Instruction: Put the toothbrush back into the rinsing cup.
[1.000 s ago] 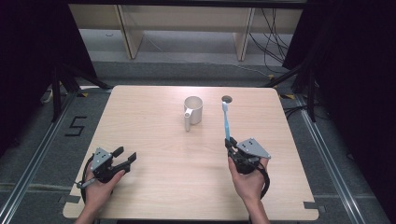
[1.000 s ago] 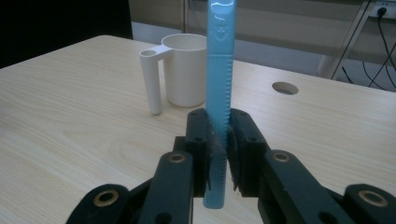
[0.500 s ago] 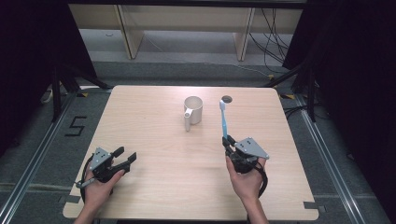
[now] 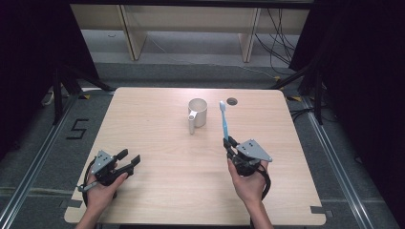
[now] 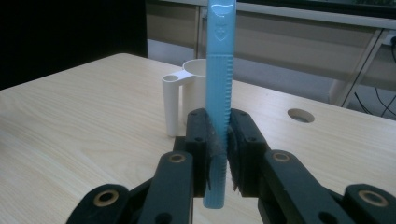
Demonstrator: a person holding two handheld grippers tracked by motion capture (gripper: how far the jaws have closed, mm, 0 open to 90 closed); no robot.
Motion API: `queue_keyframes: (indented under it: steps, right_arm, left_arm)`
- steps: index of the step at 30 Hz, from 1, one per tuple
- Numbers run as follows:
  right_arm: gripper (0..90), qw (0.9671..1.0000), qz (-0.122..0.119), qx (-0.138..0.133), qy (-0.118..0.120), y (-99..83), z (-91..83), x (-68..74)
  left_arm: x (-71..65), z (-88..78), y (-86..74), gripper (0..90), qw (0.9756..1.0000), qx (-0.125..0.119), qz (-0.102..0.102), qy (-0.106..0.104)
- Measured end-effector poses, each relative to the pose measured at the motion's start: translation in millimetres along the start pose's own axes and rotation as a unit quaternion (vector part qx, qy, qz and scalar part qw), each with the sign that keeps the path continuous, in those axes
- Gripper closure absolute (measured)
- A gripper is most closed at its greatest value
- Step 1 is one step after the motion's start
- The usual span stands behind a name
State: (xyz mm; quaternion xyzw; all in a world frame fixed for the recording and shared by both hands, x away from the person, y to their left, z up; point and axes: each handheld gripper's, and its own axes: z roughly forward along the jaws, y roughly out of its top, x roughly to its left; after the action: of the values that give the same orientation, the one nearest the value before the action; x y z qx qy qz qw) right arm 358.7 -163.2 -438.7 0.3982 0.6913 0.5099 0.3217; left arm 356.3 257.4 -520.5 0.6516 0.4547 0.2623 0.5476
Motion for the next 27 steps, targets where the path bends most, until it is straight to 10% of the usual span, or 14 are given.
queue_keyframes:
  steps: [27]
  right_arm:
    - [79.4,0.9997,-0.015,-0.016,0.012,3.8,10.8,16.8]
  left_arm:
    - [-46.9,9.5,45.1,38.3,0.9958,-0.040,-0.002,-0.082]
